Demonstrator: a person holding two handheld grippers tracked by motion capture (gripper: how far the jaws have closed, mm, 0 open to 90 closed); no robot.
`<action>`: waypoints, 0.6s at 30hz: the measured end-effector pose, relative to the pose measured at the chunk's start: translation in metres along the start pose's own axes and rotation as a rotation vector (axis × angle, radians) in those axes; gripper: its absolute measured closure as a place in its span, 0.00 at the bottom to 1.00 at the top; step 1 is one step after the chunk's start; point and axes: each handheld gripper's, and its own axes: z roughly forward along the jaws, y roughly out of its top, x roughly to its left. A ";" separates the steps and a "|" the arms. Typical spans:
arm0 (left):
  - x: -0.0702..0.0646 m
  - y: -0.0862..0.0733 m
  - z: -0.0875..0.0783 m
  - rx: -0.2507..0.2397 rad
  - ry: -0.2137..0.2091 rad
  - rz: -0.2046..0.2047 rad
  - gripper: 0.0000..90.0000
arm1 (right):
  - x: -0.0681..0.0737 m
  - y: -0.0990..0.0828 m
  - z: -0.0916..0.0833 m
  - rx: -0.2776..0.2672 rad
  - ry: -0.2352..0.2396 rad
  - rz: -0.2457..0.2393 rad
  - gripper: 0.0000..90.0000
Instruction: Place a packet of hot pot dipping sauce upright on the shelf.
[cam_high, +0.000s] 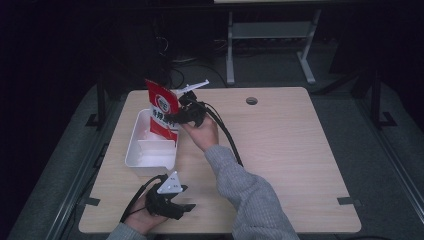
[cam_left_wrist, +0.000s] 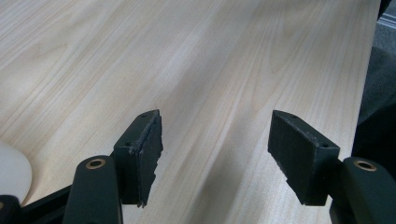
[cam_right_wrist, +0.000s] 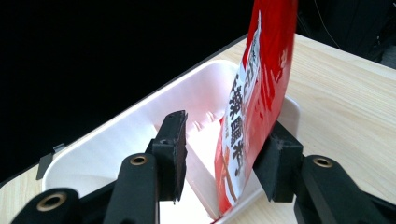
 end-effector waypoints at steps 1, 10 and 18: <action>0.000 0.000 0.000 0.000 0.001 0.001 0.38 | -0.001 0.000 -0.001 0.001 0.000 0.002 0.62; -0.001 0.000 0.001 -0.001 -0.003 -0.003 0.38 | -0.005 -0.007 -0.010 0.001 -0.004 0.012 0.59; 0.000 0.000 0.001 0.000 -0.005 -0.003 0.38 | -0.007 -0.015 -0.018 0.013 0.005 0.015 0.57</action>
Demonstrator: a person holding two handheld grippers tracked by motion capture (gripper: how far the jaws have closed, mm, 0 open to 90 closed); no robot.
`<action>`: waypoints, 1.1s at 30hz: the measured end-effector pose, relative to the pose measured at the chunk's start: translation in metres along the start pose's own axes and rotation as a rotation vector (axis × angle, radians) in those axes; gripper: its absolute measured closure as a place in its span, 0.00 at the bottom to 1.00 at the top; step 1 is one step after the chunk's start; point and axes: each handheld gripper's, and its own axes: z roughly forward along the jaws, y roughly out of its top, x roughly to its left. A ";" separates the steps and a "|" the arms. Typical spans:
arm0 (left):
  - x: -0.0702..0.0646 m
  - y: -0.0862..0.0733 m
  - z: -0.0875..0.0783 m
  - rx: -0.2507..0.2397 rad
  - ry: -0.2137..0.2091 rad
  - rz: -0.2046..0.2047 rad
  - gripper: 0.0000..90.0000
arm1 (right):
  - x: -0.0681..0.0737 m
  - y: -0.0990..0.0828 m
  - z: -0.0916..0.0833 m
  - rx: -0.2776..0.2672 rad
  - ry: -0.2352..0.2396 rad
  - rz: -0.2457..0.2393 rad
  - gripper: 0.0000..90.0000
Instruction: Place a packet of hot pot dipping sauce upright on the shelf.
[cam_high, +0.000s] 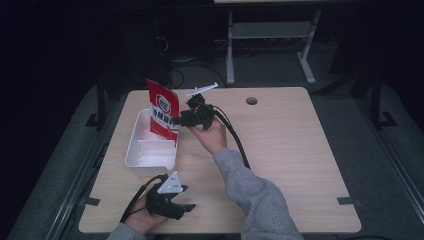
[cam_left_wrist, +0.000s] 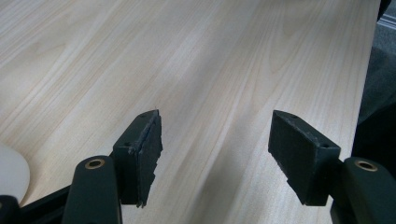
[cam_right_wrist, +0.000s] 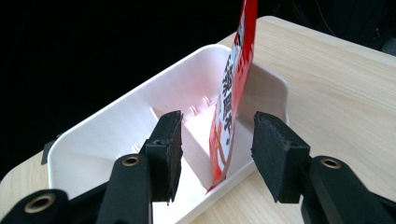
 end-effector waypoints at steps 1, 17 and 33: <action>0.000 0.000 0.000 -0.001 0.000 -0.001 0.38 | -0.001 -0.001 -0.002 -0.002 0.004 -0.001 0.57; 0.000 0.000 0.002 0.003 -0.002 -0.005 0.36 | -0.007 -0.027 -0.042 0.017 0.015 0.005 0.54; -0.001 0.001 0.005 0.007 -0.011 -0.002 0.35 | -0.016 -0.065 -0.090 0.033 0.017 0.029 0.52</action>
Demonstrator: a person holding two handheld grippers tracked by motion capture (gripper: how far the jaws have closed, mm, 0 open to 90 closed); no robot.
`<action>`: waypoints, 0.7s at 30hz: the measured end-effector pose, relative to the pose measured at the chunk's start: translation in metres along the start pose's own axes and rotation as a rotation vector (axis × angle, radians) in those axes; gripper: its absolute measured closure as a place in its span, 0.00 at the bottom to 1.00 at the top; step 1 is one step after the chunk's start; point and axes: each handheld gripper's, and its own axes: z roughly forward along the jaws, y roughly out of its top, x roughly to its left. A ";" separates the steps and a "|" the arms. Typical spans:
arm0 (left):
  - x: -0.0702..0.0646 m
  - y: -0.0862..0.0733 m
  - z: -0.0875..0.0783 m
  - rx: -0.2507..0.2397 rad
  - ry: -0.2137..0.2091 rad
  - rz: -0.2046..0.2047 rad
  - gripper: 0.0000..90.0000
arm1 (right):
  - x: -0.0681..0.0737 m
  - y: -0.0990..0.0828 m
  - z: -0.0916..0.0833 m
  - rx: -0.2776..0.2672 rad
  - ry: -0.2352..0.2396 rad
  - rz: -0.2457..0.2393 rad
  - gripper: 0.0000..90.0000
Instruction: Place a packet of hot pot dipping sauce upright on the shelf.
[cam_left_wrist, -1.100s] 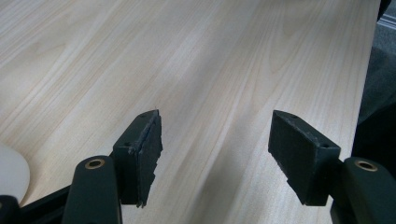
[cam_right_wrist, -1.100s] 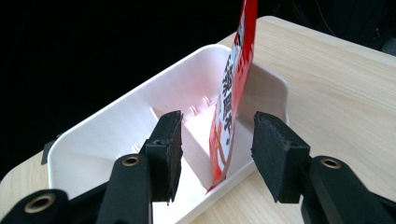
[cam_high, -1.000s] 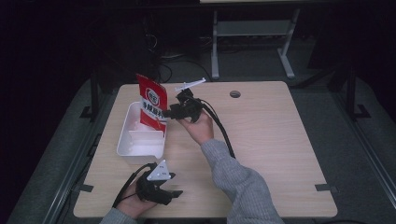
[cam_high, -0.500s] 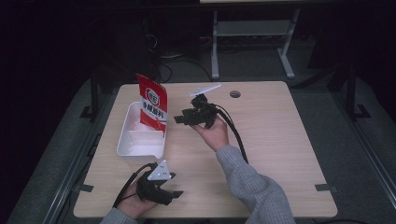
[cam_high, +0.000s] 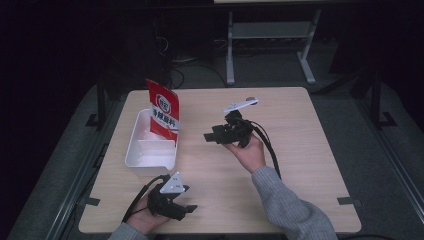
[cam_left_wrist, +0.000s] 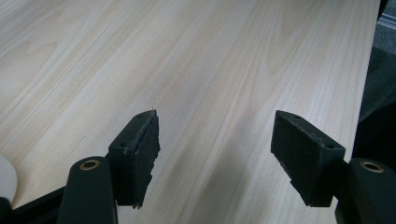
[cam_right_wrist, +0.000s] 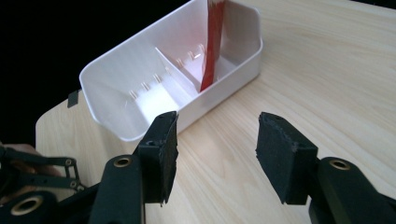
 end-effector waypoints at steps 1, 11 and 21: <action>0.000 0.000 0.000 0.000 0.001 0.000 0.35 | 0.000 -0.002 -0.002 -0.001 0.001 0.001 0.52; 0.001 0.000 0.000 0.001 0.005 0.001 0.35 | -0.003 -0.018 -0.016 0.021 0.011 0.017 0.50; 0.001 0.000 0.000 0.001 0.005 0.003 0.35 | -0.009 -0.033 -0.033 0.023 0.038 0.036 0.47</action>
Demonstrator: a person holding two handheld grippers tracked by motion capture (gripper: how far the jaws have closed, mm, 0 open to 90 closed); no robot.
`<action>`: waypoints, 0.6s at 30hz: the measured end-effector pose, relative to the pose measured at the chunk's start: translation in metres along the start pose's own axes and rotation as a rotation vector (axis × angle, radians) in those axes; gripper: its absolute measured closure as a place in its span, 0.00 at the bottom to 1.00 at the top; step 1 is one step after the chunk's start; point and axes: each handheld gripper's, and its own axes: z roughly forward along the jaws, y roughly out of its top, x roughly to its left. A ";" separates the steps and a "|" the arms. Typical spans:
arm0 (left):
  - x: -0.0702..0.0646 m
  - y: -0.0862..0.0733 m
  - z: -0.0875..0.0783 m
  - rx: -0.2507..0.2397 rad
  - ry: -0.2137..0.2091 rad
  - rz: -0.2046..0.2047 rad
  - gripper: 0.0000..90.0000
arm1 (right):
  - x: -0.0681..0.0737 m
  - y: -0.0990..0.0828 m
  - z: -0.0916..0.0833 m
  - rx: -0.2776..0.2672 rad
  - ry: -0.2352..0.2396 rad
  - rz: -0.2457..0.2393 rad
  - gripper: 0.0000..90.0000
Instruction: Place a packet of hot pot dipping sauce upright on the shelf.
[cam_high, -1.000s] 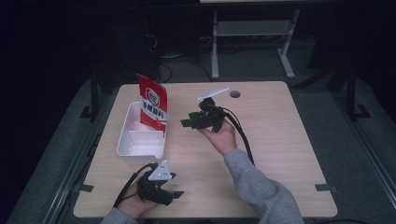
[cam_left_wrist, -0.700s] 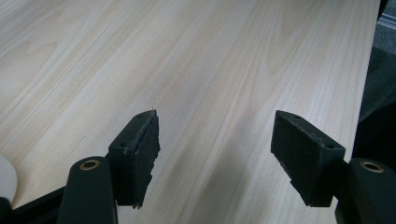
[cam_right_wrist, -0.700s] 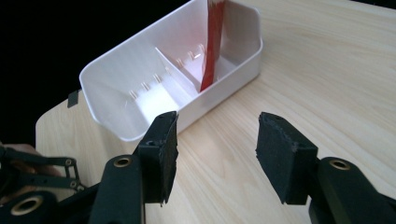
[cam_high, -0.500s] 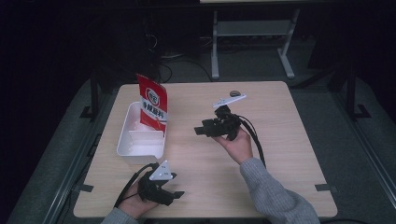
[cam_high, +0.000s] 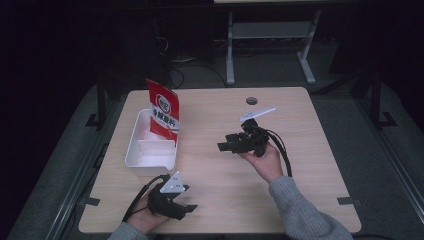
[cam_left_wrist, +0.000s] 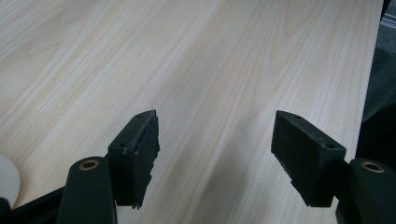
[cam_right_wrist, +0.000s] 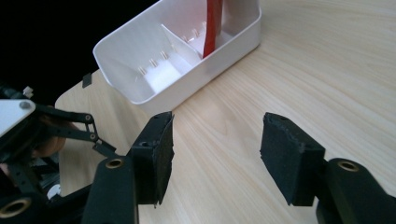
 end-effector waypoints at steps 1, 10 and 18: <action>0.000 0.000 0.000 -0.001 0.000 0.000 0.35 | 0.000 -0.001 -0.001 0.000 0.000 0.002 0.47; 0.000 0.001 0.001 -0.001 -0.002 0.003 0.35 | -0.006 -0.020 -0.021 0.014 -0.029 0.019 0.46; -0.001 0.002 0.002 -0.006 -0.006 0.004 0.35 | -0.012 -0.036 -0.035 0.009 -0.040 0.043 0.44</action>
